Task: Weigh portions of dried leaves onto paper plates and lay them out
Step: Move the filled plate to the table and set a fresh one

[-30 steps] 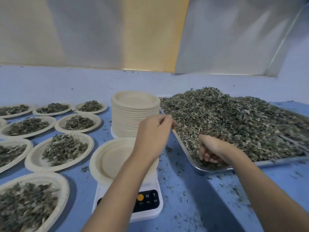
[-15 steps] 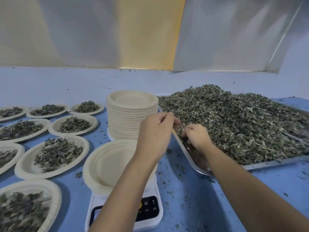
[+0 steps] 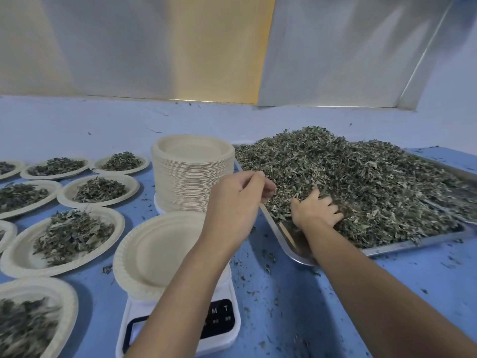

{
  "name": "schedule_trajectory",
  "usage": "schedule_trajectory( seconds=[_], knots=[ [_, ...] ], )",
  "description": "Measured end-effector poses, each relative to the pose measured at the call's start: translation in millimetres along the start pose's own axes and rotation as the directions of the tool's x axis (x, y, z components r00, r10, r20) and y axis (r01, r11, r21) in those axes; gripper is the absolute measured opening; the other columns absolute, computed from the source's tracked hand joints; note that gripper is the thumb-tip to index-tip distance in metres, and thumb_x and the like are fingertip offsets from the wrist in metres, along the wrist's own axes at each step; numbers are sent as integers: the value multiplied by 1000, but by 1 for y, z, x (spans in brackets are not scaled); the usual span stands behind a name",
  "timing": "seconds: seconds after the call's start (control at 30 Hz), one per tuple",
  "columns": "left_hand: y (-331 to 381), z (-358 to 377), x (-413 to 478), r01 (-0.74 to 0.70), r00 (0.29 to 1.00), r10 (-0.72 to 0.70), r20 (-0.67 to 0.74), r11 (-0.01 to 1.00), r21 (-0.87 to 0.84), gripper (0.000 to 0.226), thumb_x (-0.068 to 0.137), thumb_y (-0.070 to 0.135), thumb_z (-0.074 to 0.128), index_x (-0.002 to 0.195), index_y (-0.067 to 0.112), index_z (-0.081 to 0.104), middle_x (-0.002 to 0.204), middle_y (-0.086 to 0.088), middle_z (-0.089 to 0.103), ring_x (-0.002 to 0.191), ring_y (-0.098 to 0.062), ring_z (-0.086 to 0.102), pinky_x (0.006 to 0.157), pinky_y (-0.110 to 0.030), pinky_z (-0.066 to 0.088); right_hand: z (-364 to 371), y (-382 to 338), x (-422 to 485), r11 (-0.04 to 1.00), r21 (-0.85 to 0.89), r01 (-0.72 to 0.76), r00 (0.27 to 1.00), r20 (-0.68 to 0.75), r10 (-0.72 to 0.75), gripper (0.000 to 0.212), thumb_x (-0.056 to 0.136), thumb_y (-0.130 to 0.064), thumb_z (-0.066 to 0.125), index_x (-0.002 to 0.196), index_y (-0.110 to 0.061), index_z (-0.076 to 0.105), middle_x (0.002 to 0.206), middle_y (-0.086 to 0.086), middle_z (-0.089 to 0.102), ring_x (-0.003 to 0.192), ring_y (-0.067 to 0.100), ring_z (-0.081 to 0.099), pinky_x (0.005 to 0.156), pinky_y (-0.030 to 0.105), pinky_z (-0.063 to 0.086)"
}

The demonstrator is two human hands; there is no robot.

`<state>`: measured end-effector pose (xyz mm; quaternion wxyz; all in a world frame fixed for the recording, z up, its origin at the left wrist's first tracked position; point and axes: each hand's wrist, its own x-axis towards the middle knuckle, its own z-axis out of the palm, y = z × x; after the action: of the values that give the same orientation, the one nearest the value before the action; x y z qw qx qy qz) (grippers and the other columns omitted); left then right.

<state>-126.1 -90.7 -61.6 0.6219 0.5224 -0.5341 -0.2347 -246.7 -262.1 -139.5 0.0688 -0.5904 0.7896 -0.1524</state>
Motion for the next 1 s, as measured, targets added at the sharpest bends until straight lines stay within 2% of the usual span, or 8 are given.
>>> schedule_trajectory(
  seconds=[0.1, 0.2, 0.33, 0.4, 0.53, 0.63, 0.73, 1.0],
  knots=[
    [1, -1, -1, -20, 1000, 20, -8, 1000, -19, 34, 95, 16, 46, 73, 16, 71, 71, 6, 70, 65, -1, 63, 55, -4, 40, -4, -2, -4, 997, 25, 70, 997, -44, -69, 58, 96, -47, 31, 144, -14, 30, 143, 20, 36, 129, 38, 35, 103, 49, 29],
    [1, -3, 1, -33, 999, 33, -25, 999, -24, 34, 95, 16, 46, 72, 16, 71, 70, 5, 70, 64, -3, 64, 56, -5, 41, -10, -3, -9, 948, 245, 203, 979, -83, -188, 47, 96, -38, 33, 137, -14, 39, 137, 18, 41, 120, 37, 44, 92, 44, 37],
    [0, -8, 2, -31, 998, 27, -59, 998, -57, 36, 95, 13, 46, 68, 15, 69, 64, 6, 69, 58, -1, 62, 53, -5, 39, -14, -7, -16, 831, 411, 376, 924, -231, -304, 35, 99, -27, 36, 131, -17, 46, 130, 11, 45, 90, 25, 47, 74, 32, 33],
    [-1, -11, 4, -30, 996, 25, -82, 998, -62, 37, 94, 14, 46, 65, 17, 68, 63, 6, 69, 58, -3, 62, 53, -6, 40, -14, -7, -17, 845, 357, 399, 907, -286, -308, 31, 99, -26, 38, 127, -17, 49, 128, 9, 45, 87, 22, 45, 73, 31, 33],
    [-4, -16, 7, -25, 992, 15, -124, 996, -80, 36, 94, 15, 47, 65, 18, 68, 65, 5, 70, 59, -5, 63, 53, -8, 40, -9, -4, -13, 914, 106, 393, 902, -236, -360, 39, 97, -34, 36, 132, -19, 47, 134, 14, 43, 121, 30, 36, 90, 39, 38],
    [-5, -16, 7, -21, 991, 11, -132, 997, -78, 37, 93, 14, 46, 64, 19, 68, 64, 6, 70, 59, -6, 63, 53, -8, 41, -1, -8, -15, 871, 111, 478, 877, -99, -469, 45, 99, -40, 35, 142, -26, 37, 142, 15, 33, 129, 33, 27, 102, 45, 31],
    [-6, -15, 7, -20, 992, 10, -130, 997, -75, 37, 93, 15, 47, 63, 20, 68, 64, 7, 70, 58, -6, 63, 54, -9, 41, 6, -11, -18, 806, 17, 592, 806, -30, -591, 44, 100, -43, 33, 143, -32, 31, 140, 11, 30, 126, 31, 28, 100, 47, 35],
    [-7, -15, 7, -20, 991, 12, -130, 998, -61, 36, 93, 16, 47, 64, 21, 68, 66, 7, 70, 58, -7, 62, 55, -10, 41, 5, -12, -20, 674, -416, 610, 727, -44, -685, 54, 100, -49, 26, 149, -38, 5, 153, 10, 16, 131, 32, 27, 97, 48, 36]
  ],
)
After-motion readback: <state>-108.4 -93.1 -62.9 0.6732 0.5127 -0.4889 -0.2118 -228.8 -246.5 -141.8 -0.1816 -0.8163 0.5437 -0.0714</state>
